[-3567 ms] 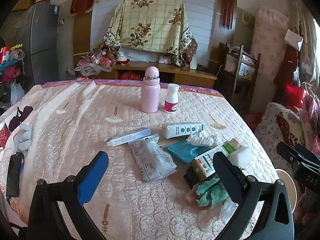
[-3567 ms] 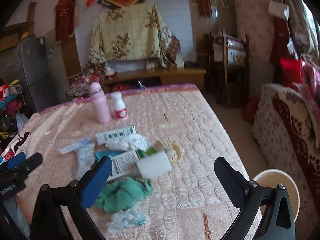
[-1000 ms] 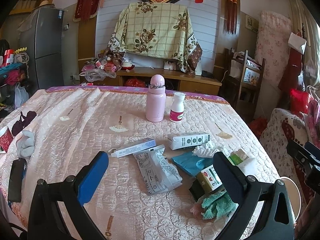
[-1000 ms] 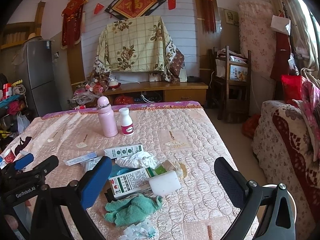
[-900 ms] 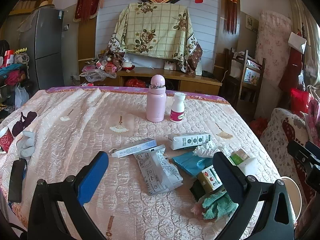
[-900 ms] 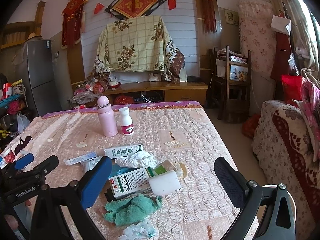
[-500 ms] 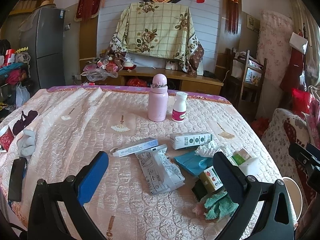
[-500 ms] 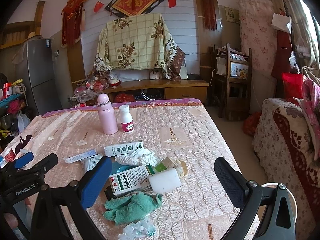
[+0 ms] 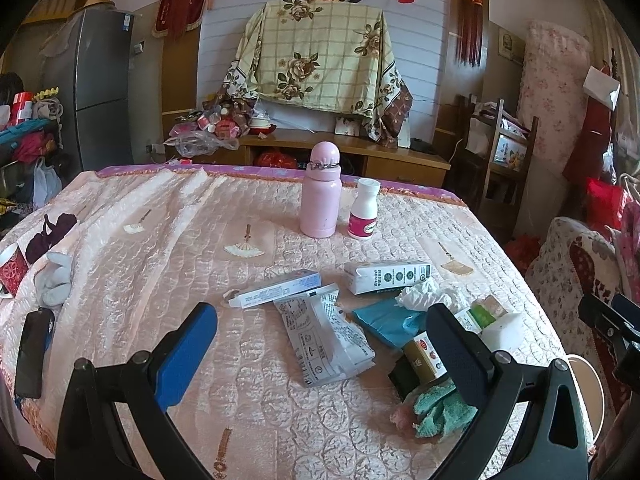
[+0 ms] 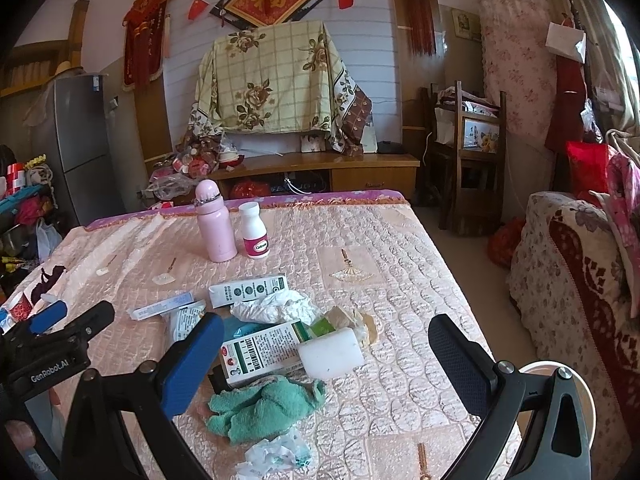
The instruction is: Collect trash
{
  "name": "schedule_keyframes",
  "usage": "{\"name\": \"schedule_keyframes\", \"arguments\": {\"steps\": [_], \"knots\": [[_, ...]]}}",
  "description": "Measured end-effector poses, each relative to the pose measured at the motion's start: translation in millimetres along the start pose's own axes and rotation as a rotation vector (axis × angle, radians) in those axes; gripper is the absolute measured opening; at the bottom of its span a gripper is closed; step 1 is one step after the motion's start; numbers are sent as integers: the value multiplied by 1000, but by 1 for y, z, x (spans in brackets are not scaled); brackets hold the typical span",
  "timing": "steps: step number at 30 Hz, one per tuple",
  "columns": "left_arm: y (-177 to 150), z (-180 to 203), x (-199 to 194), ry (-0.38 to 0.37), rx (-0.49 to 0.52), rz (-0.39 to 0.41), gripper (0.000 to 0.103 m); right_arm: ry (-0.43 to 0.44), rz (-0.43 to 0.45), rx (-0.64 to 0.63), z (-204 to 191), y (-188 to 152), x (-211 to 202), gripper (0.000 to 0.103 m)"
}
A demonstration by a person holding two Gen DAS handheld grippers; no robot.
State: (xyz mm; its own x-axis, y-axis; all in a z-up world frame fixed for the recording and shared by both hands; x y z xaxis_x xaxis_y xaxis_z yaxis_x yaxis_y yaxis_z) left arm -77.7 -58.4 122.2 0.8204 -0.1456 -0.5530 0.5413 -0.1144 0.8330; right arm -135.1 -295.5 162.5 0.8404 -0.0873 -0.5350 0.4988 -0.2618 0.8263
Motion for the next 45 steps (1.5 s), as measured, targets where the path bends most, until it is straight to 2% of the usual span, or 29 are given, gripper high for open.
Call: {"name": "schedule_keyframes", "arguments": {"steps": [22,28,36,45], "knots": [[-6,-13,7,0,-7,-41,103,0,-30,7,3,-5,5,103],[-17,-28,15,-15,26,-92,103,-3,-57,-6,5,-10,10,103],[-42,-49,40,-42,12,-215,103,65,-200,2,15,-39,36,103],[-37,-37,71,-79,-41,-264,103,151,-344,-5,7,-73,61,102]]}}
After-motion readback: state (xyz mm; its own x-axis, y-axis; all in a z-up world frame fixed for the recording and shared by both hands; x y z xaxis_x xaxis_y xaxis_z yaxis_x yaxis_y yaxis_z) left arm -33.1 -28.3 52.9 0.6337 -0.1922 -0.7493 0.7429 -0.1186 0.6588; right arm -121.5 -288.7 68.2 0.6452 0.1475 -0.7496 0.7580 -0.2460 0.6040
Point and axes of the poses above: each gripper's, at about its wrist camera, not at the fingertips, and x roughly the way its jaws point, z to its right, y to its top, the point moved 3 cm from there along x, roughly the way its jaws point, and after that the axes turned 8 degrees about x, right-handed, at the moved point
